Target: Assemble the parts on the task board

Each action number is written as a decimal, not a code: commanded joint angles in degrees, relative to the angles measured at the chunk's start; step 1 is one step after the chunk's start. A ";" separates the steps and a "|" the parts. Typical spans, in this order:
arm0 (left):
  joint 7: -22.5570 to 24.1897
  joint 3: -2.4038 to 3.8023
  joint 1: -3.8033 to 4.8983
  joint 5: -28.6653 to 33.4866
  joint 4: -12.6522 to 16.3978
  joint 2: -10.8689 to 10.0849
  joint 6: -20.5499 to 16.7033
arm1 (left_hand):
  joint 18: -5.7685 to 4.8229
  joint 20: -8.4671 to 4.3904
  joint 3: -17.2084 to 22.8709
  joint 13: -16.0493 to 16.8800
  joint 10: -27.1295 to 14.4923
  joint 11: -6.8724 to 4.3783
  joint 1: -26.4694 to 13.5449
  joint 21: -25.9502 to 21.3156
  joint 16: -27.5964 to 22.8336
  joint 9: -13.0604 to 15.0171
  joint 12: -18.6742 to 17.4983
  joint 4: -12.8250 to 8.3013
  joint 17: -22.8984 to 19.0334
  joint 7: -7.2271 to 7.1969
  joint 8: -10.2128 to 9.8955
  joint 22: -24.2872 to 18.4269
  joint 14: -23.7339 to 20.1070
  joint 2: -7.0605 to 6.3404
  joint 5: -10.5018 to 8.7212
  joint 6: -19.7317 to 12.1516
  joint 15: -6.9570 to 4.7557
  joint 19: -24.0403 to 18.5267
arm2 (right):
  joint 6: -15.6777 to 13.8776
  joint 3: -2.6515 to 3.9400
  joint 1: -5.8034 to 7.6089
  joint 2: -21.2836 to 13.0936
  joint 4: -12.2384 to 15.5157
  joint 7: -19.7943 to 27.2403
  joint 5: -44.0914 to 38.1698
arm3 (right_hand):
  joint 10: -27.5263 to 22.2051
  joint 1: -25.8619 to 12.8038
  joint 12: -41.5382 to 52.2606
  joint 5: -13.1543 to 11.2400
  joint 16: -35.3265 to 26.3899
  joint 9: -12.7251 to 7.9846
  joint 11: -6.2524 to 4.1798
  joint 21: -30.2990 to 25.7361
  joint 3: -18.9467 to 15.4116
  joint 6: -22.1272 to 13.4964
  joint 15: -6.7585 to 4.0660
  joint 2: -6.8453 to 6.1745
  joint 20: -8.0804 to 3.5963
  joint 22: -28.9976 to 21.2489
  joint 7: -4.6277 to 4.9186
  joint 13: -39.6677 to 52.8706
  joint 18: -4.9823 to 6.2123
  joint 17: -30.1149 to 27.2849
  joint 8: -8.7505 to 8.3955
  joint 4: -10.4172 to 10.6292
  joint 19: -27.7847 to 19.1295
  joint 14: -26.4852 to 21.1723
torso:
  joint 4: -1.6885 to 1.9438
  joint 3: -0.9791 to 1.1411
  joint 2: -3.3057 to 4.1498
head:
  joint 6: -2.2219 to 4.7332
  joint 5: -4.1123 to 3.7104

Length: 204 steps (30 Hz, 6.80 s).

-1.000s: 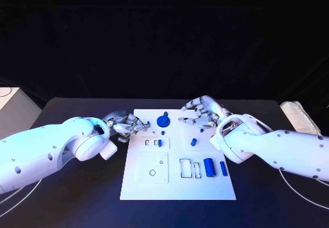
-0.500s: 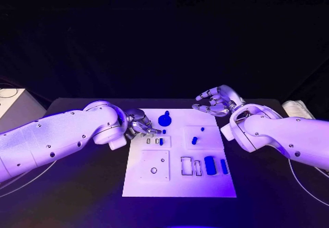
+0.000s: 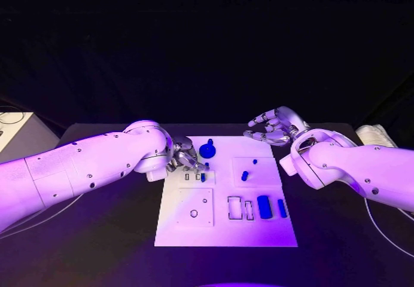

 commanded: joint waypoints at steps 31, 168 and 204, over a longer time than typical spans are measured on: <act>-0.99 -0.80 0.13 -0.63 -4.36 3.80 6.63 | -0.71 -0.01 -0.37 0.49 -0.68 -0.06 0.55 -0.04 -0.25 1.75 0.36 -0.12 11.67 -0.17 0.98 0.02 4.38 0.99 0.17 -1.09 -0.31 -0.10 | 3.57 -0.07 0.00 1.07 -0.71 -0.85 -4.13 | 2.10 -0.83 -0.32 -0.12 -0.01 -0.06 0.01 0.12 -0.08 -0.02 0.10 0.26 -0.08 15.05 -0.05 11.53 -0.39 14.53 0.50 0.08 6.00 5.82 | -0.01 -0.16 0.16 | -0.56 -0.12; -0.69 -2.38 -1.63 -7.66 1.06 0.34 -3.86 | -1.97 -2.74 35.41 9.88 9.90 -3.29 1.40 3.13 1.07 14.66 4.43 -16.99 15.07 -3.06 2.47 6.69 6.06 -7.24 25.60 4.81 -3.44 4.61 | 5.00 -0.33 -0.56 1.44 -1.37 -1.67 -6.22 | 2.22 -1.00 -0.18 0.33 -0.01 -0.08 -0.08 0.12 0.12 0.19 0.02 0.78 -0.14 15.05 -0.14 11.58 -0.39 14.55 0.81 0.03 6.00 5.83 | 0.02 -0.15 0.27 | -2.45 0.31; -0.67 -2.58 -1.74 -5.34 -0.84 1.78 -2.33 | -2.08 -3.00 33.35 11.26 11.55 -3.82 -1.18 3.06 1.07 16.08 5.19 -15.44 15.07 -3.84 3.50 7.08 6.06 -5.39 24.25 5.03 -3.75 4.88 | 4.94 -0.33 -0.62 1.48 -1.38 -2.10 -7.18 | 2.19 -1.19 -0.24 0.56 -0.06 -0.11 -0.12 0.12 0.09 0.19 -0.01 0.77 -0.18 15.05 -0.17 11.53 -0.39 14.45 0.90 0.03 6.00 5.80 | 0.00 -0.12 0.30 | -2.56 0.12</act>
